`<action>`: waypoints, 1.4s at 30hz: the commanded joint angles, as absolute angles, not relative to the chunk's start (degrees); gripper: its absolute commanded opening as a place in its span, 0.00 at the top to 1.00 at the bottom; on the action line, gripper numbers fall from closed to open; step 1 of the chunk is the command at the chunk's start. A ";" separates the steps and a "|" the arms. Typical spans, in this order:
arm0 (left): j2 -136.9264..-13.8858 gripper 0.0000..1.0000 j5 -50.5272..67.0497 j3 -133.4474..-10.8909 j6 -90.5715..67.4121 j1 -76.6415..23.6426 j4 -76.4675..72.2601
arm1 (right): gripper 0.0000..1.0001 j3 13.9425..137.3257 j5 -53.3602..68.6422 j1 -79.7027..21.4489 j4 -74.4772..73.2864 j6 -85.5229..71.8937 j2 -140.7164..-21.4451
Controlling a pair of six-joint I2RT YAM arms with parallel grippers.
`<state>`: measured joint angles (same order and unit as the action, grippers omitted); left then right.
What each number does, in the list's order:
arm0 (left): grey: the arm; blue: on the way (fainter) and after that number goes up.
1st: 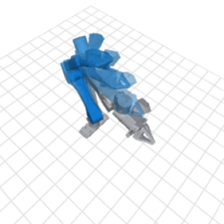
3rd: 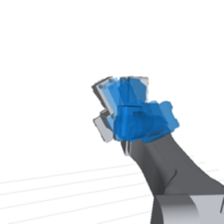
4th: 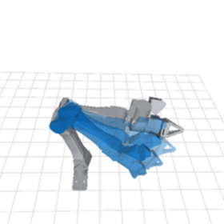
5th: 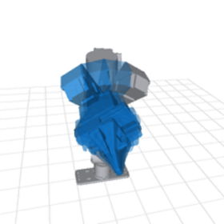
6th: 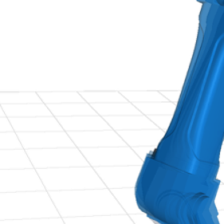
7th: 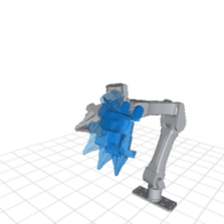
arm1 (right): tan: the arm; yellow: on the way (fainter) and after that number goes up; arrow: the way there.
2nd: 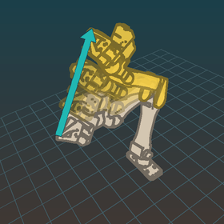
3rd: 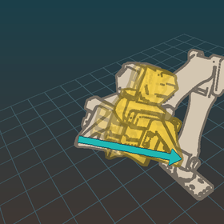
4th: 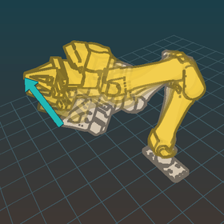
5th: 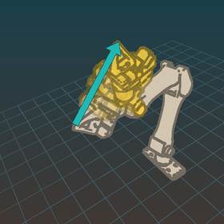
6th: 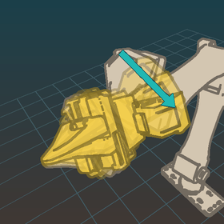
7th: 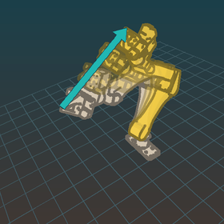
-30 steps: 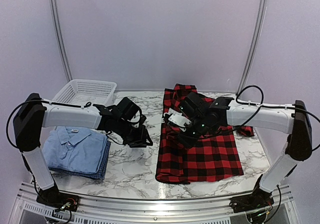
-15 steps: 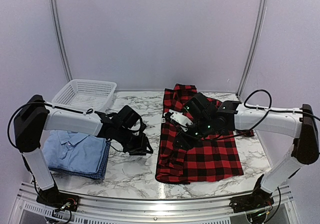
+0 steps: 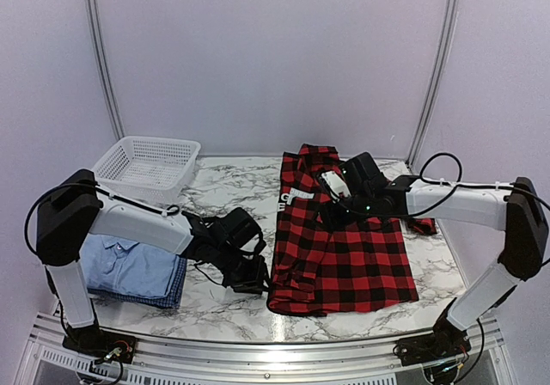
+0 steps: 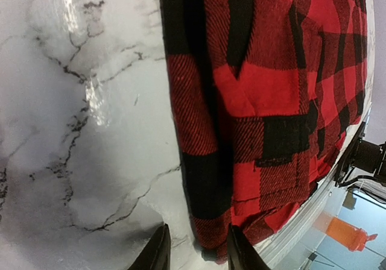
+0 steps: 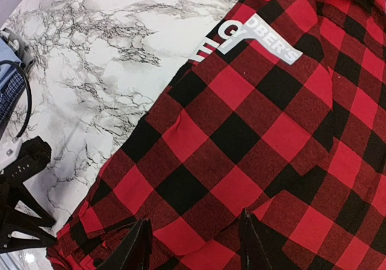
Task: Fold and stack the long sleeve shirts
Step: Move the 1/3-folded shirt to the center of the board.
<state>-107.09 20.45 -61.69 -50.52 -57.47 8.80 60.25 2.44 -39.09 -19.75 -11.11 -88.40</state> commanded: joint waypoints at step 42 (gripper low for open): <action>-82.09 0.76 11.84 -43.58 -58.47 -58.46 28.27 | 1.00 99.18 11.95 -27.82 -1.62 -19.76 -128.69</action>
